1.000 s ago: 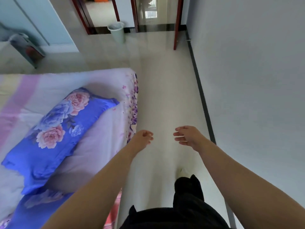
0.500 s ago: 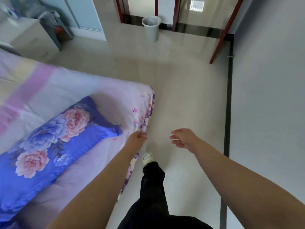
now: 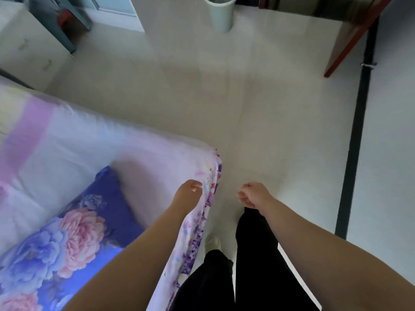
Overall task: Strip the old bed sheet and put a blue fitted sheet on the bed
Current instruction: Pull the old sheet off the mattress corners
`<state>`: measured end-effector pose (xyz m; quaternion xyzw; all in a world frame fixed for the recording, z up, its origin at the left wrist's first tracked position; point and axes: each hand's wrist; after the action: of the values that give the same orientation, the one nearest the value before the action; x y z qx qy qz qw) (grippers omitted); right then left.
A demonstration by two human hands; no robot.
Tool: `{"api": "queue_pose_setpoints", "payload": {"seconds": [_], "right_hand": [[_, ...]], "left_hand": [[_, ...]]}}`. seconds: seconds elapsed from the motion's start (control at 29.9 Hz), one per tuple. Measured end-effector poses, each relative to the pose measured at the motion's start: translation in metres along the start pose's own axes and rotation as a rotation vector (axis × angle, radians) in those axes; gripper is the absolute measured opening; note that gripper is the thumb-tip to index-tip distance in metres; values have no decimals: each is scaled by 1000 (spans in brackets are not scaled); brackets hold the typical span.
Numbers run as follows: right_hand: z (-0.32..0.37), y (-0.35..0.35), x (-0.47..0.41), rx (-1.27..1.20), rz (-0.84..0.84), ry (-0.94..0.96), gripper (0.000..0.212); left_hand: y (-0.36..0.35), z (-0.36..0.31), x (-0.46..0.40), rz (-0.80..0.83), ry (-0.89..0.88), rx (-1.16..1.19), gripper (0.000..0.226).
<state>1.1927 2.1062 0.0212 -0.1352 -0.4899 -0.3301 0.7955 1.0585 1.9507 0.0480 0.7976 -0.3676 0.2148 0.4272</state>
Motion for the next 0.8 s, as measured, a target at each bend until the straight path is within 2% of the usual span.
{"api": "queue_pose_setpoints", "payload": {"seconds": [0.2,0.4,0.5,0.63,0.73,0.8], "right_hand": [[69,8,-107,196,109,-117,16],[115,4,-211,348,155,-154,16],[119,-8,-262,371,166,-176,12],[107,-30,-322,477,241,-99,7],[97,-48,-353,611,295,34,22],[93,-63,-366,582,340,-6,38]], "left_hand": [[-16,-39,-107,-96,188,8,37],[-37,-55,-195,-70,410,-43,72],[-53,-45,-235,-25,425,111,85],[-65,-22,-271,59,409,158,81],[-61,-2,-282,109,437,189,82],[-61,9,-287,119,446,199,84]]}}
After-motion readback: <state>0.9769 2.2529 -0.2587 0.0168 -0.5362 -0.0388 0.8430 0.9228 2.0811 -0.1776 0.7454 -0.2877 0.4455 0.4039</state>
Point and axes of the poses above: each hand's wrist, its own x-axis away from the middle knuckle, its own y-axis out of the back of the hand, z = x × y, and after that the axes turned 1 degree about -x, right-handed
